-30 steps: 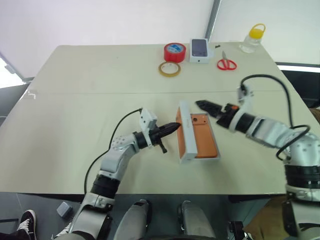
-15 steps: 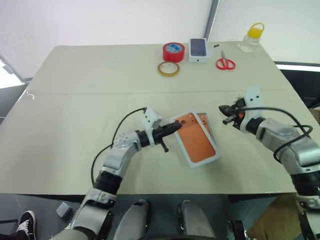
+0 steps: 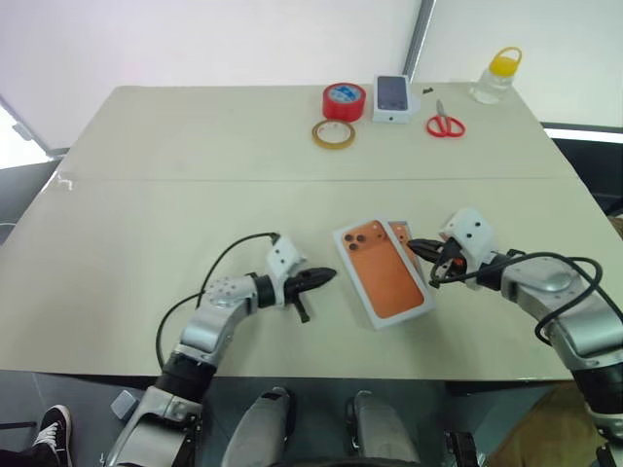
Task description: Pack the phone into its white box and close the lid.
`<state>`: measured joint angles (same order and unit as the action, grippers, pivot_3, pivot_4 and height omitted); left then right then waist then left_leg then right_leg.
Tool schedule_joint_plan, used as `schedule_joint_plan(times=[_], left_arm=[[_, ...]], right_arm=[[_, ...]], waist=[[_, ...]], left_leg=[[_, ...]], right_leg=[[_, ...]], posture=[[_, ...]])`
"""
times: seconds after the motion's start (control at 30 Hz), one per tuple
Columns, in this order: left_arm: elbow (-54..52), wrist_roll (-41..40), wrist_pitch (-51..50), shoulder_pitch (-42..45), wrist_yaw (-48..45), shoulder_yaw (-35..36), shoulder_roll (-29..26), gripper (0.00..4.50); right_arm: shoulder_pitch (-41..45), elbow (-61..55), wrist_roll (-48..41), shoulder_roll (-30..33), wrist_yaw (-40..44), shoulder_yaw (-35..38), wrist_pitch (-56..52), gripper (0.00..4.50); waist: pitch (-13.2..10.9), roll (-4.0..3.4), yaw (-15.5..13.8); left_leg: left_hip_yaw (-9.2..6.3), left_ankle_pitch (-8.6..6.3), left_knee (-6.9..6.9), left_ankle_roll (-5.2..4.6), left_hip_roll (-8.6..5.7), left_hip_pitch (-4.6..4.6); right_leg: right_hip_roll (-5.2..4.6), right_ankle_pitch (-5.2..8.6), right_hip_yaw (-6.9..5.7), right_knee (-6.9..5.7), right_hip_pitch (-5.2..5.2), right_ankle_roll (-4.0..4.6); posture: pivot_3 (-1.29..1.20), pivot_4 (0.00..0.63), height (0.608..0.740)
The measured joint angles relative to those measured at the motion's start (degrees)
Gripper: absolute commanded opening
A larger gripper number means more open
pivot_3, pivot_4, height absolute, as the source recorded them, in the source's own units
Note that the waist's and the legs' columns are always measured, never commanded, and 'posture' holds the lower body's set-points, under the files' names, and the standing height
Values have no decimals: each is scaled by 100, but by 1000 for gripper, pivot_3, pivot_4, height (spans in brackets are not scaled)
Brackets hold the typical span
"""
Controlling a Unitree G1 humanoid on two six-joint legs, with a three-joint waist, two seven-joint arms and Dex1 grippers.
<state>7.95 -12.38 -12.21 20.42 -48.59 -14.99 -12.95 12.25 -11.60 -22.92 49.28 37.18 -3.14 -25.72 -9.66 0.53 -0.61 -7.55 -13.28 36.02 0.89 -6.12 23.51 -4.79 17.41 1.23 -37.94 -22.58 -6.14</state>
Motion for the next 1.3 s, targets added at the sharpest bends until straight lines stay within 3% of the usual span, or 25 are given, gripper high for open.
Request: schedule_joint_plan(times=[0.43,1.3], left_arm=[[928,123,271,614,280,95,628,0],[1952,364,672,1303,247,157,1015,0]], right_arm=[[-211,-170,277,-212,67,357,-41,55],[-221,34,1013,-347,41,434,-97,55]], waist=[[-1,2,-12],[-1,3,-9]], left_leg=[[-1,0,2,1,0,0],[0,2,6,3,-1,-1]], right_leg=[[2,0,-3,-1,1,-1],[5,0,-4,-5,1,-1]], posture=[[0,150,740],[0,150,740]])
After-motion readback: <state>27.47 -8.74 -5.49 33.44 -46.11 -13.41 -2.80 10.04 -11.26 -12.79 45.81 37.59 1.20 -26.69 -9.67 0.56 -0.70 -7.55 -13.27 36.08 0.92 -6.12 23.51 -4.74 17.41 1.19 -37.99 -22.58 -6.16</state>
